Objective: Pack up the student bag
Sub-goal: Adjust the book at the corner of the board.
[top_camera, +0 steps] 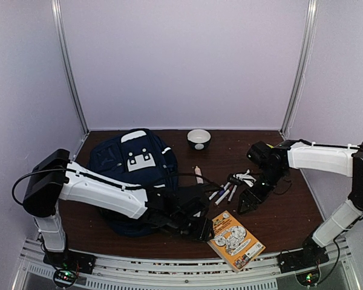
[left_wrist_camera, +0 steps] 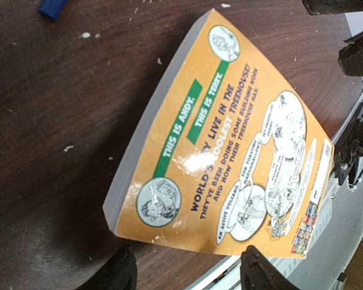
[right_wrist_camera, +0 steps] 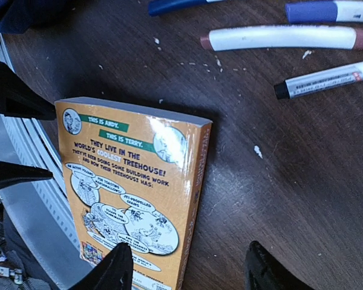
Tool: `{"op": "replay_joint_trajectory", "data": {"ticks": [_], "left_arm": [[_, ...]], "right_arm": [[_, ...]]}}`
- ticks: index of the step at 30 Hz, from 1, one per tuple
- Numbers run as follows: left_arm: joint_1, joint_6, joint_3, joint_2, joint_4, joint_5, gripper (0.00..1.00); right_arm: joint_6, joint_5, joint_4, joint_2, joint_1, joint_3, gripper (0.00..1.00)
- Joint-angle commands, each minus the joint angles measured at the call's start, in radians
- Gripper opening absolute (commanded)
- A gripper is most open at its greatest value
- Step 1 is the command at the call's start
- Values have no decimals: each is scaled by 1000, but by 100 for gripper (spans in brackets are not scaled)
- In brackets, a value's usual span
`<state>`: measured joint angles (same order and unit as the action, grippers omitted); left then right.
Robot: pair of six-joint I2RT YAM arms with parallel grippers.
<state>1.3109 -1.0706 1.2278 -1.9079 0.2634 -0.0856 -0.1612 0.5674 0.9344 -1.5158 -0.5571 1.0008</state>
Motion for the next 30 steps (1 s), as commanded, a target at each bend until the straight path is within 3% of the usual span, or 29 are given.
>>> {"op": "replay_joint_trajectory", "data": {"ticks": [1, 8, 14, 19, 25, 30], "left_arm": [[6, -93, 51, -56, -27, -69, 60], [-36, -92, 87, -84, 56, -38, 52], [-109, -24, 49, -70, 74, -32, 27], [-183, 135, 172, -119, 163, -4, 14], [-261, 262, 366, -161, 350, 97, 17], [-252, 239, 330, -23, 433, 159, 40]], "right_arm": [[-3, 80, 58, -75, 33, 24, 63], [5, 154, 35, -91, 37, 12, 63], [36, 193, -12, -106, 55, -6, 63], [33, 217, -17, -84, 74, -8, 63], [37, 225, -27, -46, 94, -11, 63], [48, 225, -17, -6, 121, -8, 63]]}}
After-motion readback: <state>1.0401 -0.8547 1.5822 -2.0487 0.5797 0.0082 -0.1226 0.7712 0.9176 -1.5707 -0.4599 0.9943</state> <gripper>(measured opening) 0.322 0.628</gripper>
